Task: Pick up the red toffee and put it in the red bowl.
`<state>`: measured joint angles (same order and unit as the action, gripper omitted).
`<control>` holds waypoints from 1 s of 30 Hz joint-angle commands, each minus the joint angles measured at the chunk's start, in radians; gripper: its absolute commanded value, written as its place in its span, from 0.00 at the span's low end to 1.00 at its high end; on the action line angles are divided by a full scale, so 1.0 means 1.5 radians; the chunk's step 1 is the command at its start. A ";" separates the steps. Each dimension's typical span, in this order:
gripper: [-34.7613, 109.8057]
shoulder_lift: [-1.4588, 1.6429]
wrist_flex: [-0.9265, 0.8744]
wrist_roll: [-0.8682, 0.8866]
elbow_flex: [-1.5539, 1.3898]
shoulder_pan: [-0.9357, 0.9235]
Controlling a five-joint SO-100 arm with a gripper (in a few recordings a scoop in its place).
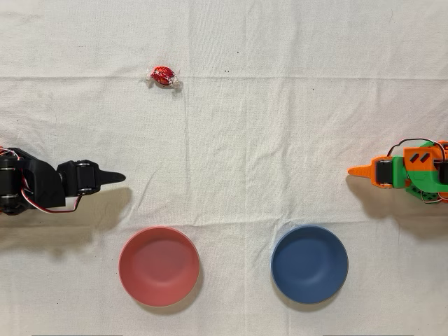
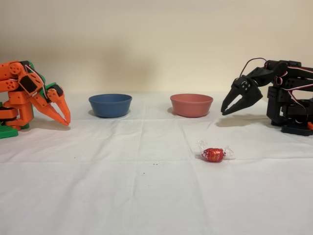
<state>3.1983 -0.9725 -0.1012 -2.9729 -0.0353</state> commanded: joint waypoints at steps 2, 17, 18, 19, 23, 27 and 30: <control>0.24 0.012 -0.062 -0.019 0.102 -0.003; 0.24 -0.149 -0.159 -0.029 0.398 0.003; 0.24 -0.178 -0.159 -0.027 0.425 0.005; 0.24 -0.204 -0.160 -0.024 0.452 0.009; 0.24 -0.284 -0.169 0.005 0.536 0.047; 0.24 -0.356 -0.168 0.039 0.591 0.103; 0.24 -0.424 -0.185 0.061 0.644 0.146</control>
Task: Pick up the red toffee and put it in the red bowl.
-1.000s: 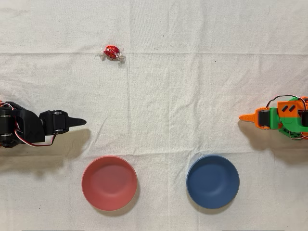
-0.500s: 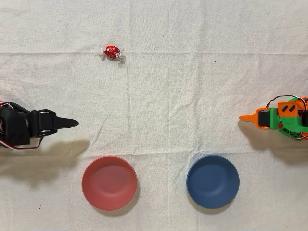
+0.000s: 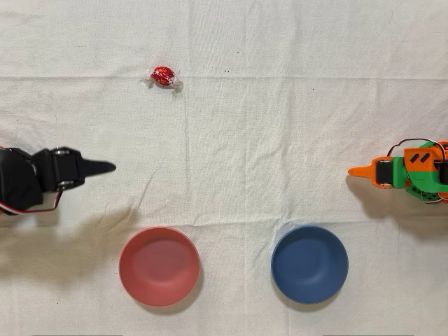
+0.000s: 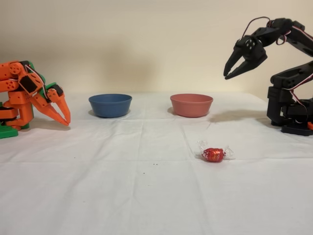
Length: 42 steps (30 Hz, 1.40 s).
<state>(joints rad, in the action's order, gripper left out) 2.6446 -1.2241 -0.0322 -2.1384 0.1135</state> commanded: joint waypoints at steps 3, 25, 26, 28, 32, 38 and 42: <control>0.24 -0.140 -0.049 0.029 0.152 0.080; 0.24 -0.400 0.019 0.003 0.310 0.249; 0.24 -0.408 0.026 -0.029 0.319 0.252; 0.24 -0.426 0.043 -0.031 0.328 0.257; 0.24 -0.472 0.054 -0.082 0.351 0.280; 0.24 -0.539 0.038 -0.093 0.378 0.320; 0.24 -0.570 0.046 -0.089 0.376 0.335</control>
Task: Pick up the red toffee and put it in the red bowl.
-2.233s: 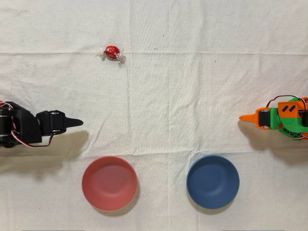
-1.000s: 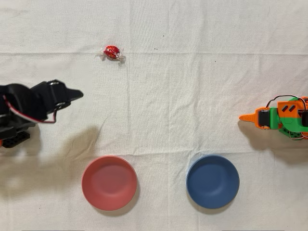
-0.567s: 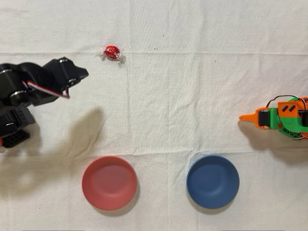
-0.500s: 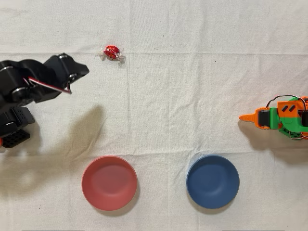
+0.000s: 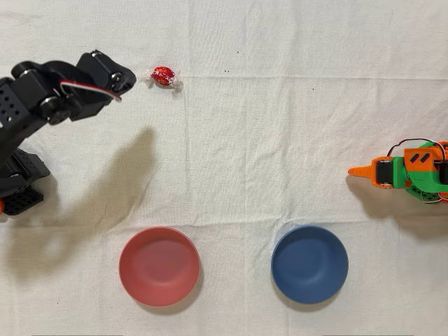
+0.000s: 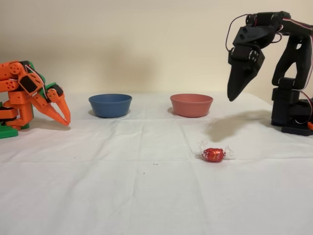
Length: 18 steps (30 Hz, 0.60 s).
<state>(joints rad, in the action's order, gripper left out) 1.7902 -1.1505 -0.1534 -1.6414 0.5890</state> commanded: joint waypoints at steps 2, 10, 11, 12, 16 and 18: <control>0.24 -0.014 0.009 -0.007 0.042 0.026; 0.24 -0.072 0.081 0.003 0.050 0.028; 0.24 -0.081 0.085 0.003 0.055 0.028; 0.24 -0.091 0.087 0.003 0.060 0.028; 0.24 -0.118 0.105 0.000 0.076 0.026; 0.24 -0.128 0.115 0.000 0.082 0.026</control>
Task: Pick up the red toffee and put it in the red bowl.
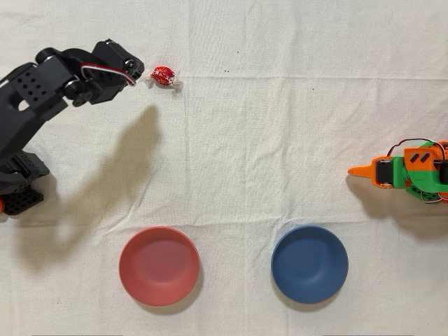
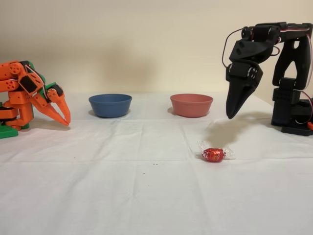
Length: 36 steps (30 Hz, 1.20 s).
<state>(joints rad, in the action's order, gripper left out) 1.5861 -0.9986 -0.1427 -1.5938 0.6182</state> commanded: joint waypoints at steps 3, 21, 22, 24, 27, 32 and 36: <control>0.24 -0.010 0.036 -0.006 0.050 0.007; 0.37 -0.028 0.155 0.006 -0.064 0.000; 0.38 -0.025 0.159 0.004 -0.073 -0.002; 0.39 -0.016 0.168 -0.002 -0.095 -0.004; 0.41 -0.009 0.183 -0.011 -0.125 -0.005; 0.42 0.003 0.222 -0.020 -0.173 -0.005; 0.43 0.006 0.243 -0.026 -0.186 -0.007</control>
<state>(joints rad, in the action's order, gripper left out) 1.5033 -0.6581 -0.1657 -1.8684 0.5937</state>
